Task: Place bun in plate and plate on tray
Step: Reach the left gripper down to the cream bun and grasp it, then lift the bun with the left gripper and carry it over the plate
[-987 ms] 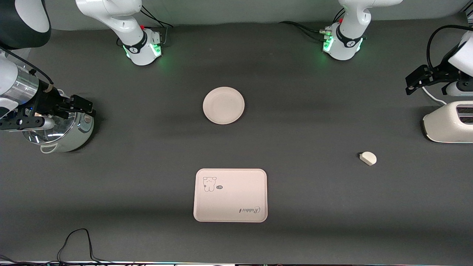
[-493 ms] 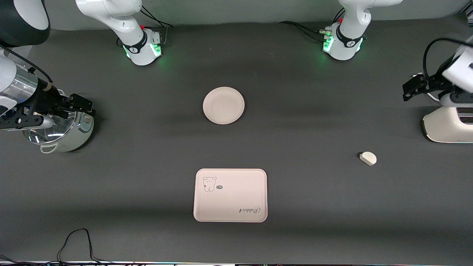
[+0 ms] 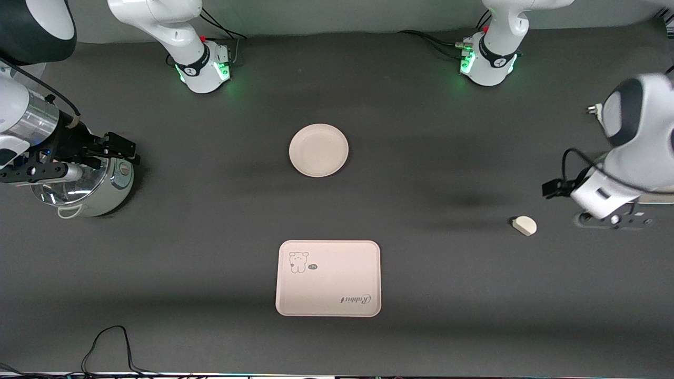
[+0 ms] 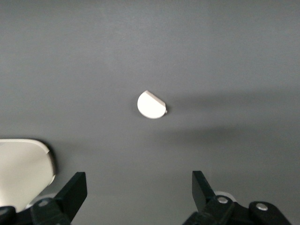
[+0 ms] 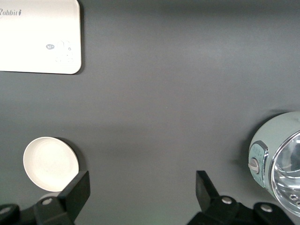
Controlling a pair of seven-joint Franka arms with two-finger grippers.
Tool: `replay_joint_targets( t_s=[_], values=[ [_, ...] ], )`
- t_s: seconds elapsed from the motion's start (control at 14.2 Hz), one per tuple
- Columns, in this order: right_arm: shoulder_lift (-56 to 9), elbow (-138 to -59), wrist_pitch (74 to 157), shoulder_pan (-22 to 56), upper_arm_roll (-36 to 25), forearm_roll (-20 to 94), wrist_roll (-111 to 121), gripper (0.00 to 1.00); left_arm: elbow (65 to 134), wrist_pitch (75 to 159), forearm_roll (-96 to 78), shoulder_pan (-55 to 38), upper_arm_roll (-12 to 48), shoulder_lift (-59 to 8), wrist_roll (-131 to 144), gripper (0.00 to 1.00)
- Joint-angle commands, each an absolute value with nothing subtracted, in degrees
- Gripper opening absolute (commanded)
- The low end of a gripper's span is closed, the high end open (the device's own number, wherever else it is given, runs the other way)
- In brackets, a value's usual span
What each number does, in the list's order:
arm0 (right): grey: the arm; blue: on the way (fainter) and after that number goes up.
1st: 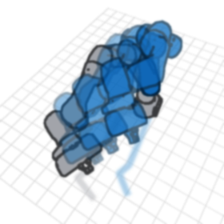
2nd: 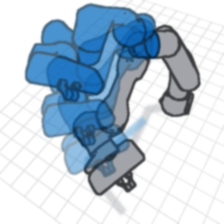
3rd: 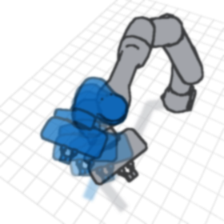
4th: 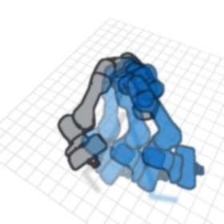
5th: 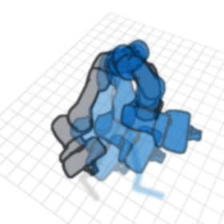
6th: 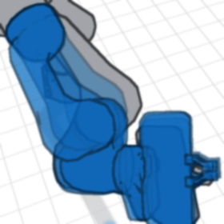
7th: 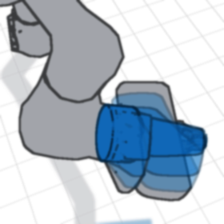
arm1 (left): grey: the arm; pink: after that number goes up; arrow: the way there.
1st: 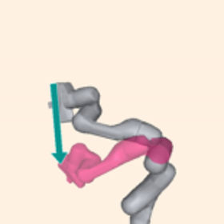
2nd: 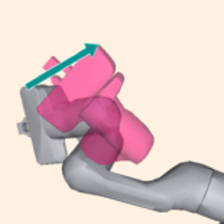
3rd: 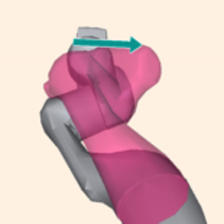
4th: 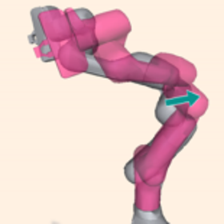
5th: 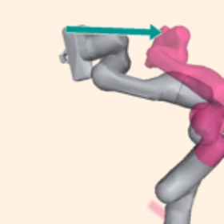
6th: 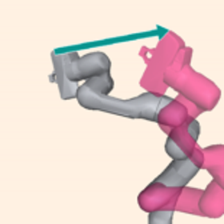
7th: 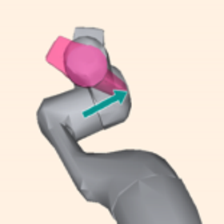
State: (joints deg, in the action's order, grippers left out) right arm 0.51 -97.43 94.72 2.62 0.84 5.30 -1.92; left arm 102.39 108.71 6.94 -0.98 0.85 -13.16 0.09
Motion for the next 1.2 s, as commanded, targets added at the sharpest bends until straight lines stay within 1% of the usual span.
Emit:
replay_joint_targets(
  t_s=[0.0,0.28,0.42,0.63,0.78,0.85,0.92,0.99,1.06,1.13],
  values=[
    [0.4,-96.0,95.1,2.7,0.2,6.2,-1.5,1.00,106.6,115.9,7.7,0.5,1.0,-15.5,1.1,1.00],
    [0.7,-96.2,94.4,2.7,0.1,6.1,-1.6,1.00,112.7,127.2,7.4,1.7,1.0,-19.4,1.1,1.00],
    [0.3,-95.5,94.5,2.5,0.0,6.1,-1.6,1.00,112.8,130.2,5.0,3.4,1.0,-22.4,1.0,1.00],
    [-0.1,-95.4,95.2,2.5,0.1,6.1,-1.5,1.00,112.9,135.2,1.7,3.7,1.1,-26.4,-0.2,0.99],
    [0.3,-95.9,95.1,2.7,0.1,6.1,-1.6,1.00,112.9,138.0,0.7,3.7,1.1,-28.6,0.2,0.97],
    [-0.3,-95.0,95.1,2.6,0.2,6.2,-1.7,1.00,112.9,139.6,0.6,3.7,1.1,-29.7,0.2,0.89],
    [-0.7,-94.7,95.3,2.5,0.1,6.7,-1.6,1.00,112.9,140.3,0.6,3.6,1.1,-30.1,0.4,0.73],
    [-1.6,-93.4,95.8,2.2,0.0,8.9,-1.6,1.00,112.9,140.1,0.6,3.3,1.1,-30.1,0.9,0.49],
    [-2.9,-92.5,96.4,1.9,-0.1,10.9,-1.5,1.00,112.9,139.4,0.6,3.1,1.1,-30.1,0.9,0.29],
    [-3.5,-91.7,97.0,1.9,-0.1,11.2,-1.5,1.00,112.9,139.2,0.6,3.3,1.1,-30.0,0.7,0.15]
  ],
)
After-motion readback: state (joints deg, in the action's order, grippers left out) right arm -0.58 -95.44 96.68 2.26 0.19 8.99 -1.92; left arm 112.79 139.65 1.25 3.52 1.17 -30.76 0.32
